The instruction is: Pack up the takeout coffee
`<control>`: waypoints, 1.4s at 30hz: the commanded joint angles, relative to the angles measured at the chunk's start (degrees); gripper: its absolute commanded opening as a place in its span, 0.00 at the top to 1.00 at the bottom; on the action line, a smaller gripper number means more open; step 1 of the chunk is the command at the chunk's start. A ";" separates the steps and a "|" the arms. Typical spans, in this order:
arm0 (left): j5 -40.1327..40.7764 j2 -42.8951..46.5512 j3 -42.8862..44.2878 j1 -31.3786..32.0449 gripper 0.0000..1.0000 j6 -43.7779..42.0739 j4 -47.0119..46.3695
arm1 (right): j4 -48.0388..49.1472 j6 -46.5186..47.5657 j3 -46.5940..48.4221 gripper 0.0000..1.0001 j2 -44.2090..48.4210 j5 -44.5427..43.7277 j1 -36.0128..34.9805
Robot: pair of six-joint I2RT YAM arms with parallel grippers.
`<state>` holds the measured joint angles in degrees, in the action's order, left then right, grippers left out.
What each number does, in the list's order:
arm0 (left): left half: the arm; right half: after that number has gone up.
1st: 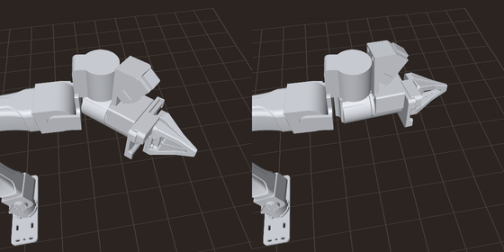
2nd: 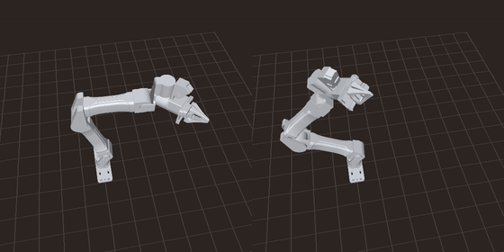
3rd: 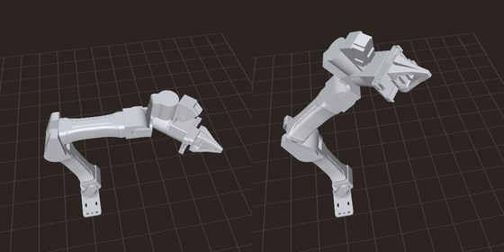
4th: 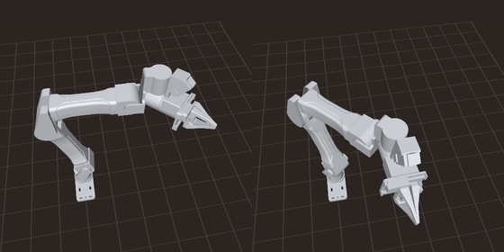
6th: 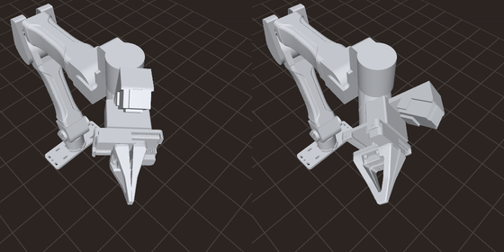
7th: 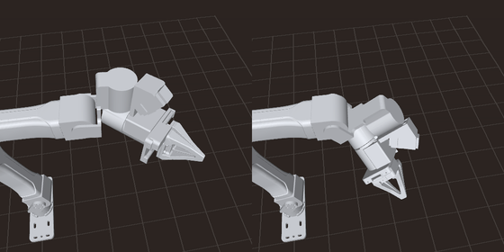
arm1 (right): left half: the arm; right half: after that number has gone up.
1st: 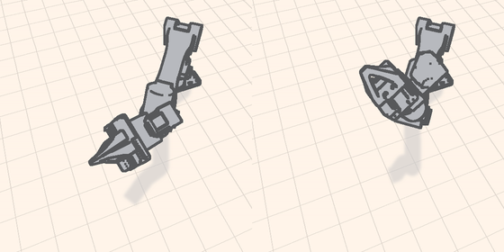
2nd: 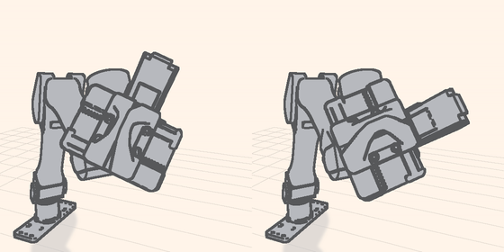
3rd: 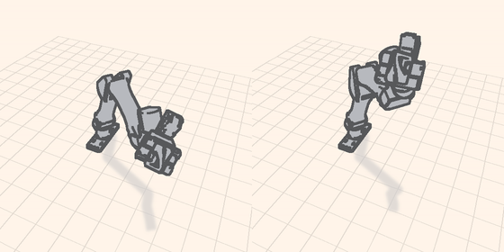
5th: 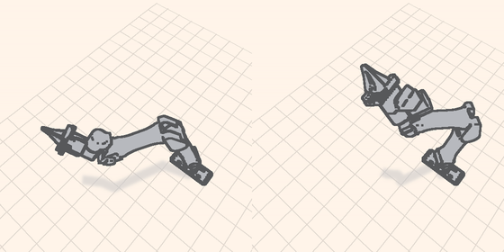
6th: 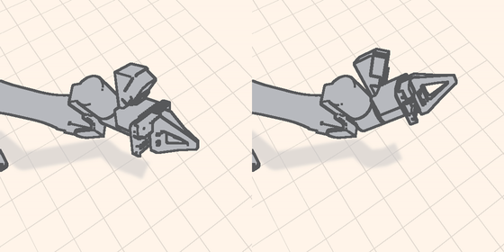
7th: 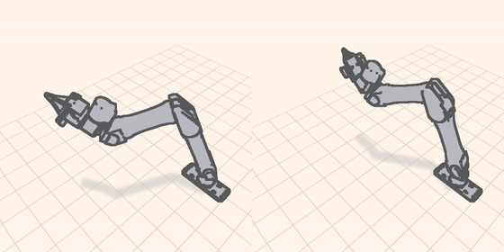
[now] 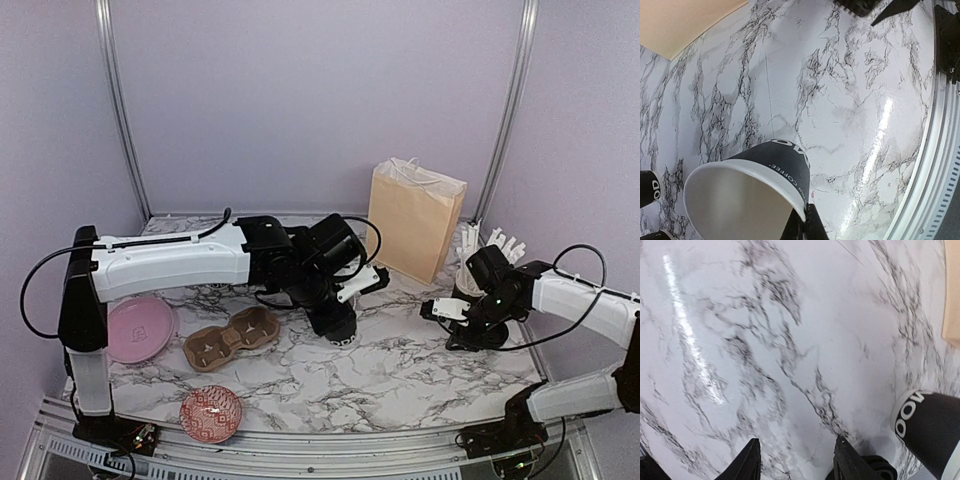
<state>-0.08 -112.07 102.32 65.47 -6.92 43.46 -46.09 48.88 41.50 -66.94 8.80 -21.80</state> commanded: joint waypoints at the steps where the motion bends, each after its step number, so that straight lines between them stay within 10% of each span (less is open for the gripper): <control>1: 3.02 -3.45 3.21 2.30 1.00 -0.95 1.45 | 2.44 -0.61 0.77 0.53 -1.58 -3.29 7.90; 8: 6.36 -5.89 2.68 3.38 0.99 -0.74 1.39 | 3.64 -1.66 1.16 0.55 -4.81 -4.26 15.45; 22: 5.72 -5.70 1.74 4.05 0.64 -1.14 1.29 | 2.23 -4.85 2.26 0.58 -4.17 -6.29 17.93; 42: 5.44 -2.85 -0.78 4.22 0.56 -0.38 1.01 | 1.55 -11.49 2.32 0.65 -7.24 -10.19 20.70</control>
<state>5.15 -117.30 102.35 69.28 -7.92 43.75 -44.10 39.35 41.56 -72.93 -1.56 -1.93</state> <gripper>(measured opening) 0.442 0.361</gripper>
